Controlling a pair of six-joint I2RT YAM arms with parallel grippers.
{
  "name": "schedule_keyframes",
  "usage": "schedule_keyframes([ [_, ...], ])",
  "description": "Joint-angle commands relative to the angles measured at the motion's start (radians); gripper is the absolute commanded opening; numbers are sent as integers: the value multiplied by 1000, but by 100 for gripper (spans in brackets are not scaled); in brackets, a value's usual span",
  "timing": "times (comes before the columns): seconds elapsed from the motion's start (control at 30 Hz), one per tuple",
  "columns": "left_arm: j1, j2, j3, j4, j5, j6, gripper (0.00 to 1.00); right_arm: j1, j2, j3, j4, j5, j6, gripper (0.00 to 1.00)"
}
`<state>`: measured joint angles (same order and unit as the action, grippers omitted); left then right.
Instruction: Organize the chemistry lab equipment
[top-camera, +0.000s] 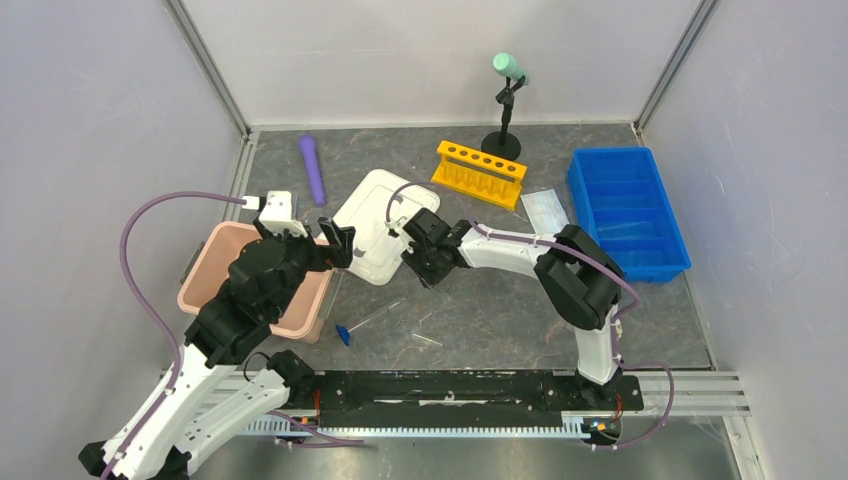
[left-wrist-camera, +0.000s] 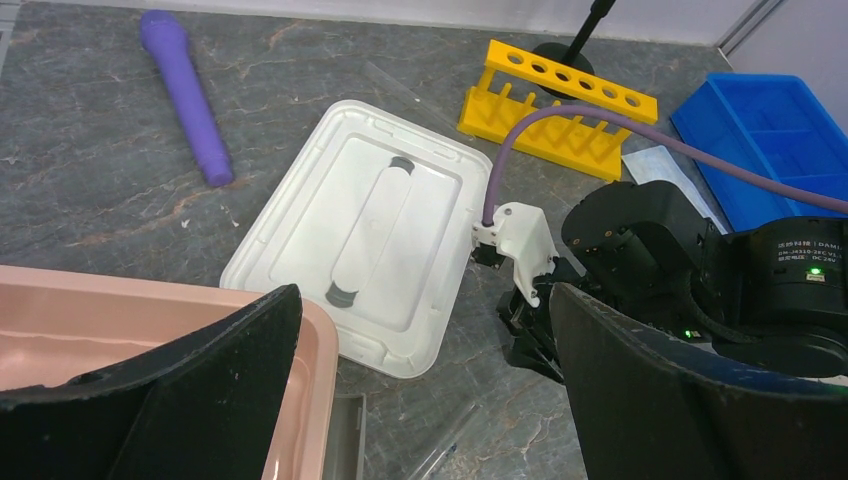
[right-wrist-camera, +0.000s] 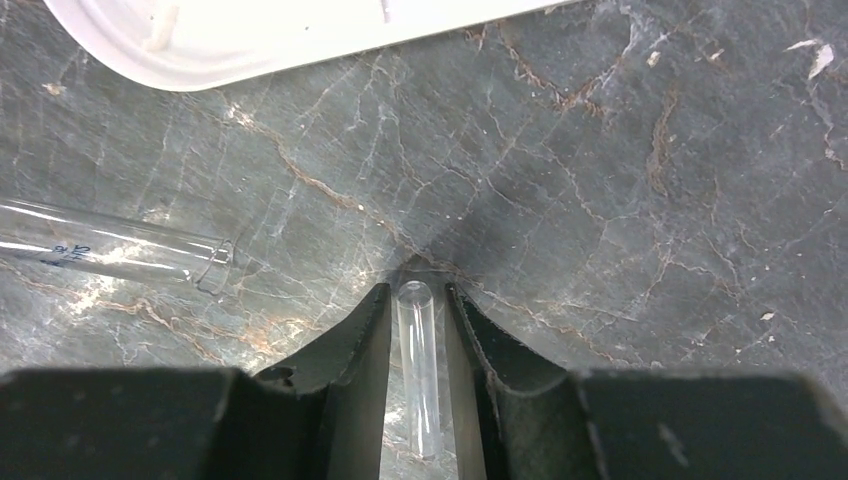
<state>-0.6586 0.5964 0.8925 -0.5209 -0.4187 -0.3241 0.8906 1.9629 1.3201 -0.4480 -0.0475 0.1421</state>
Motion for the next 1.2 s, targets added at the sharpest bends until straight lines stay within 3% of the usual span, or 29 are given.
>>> schedule_keyframes([
  [0.0,-3,2,-4,53,-19,28,100,4,0,2,-21,34,-22,32],
  [0.17,-3,6,-7,53,-15,28,100,1,-20,-33,1,103,-8,20],
  [0.47,-3,48,-9,59,33,25,100,-93,-227,-216,256,37,183,17],
  [0.6,-3,96,12,54,183,-7,100,-164,-355,-319,427,-104,312,17],
  [0.83,-3,244,96,-7,395,-98,100,-196,-489,-388,629,-216,480,17],
  [1.17,-10,377,18,229,711,-234,97,-197,-544,-500,986,-324,748,18],
])
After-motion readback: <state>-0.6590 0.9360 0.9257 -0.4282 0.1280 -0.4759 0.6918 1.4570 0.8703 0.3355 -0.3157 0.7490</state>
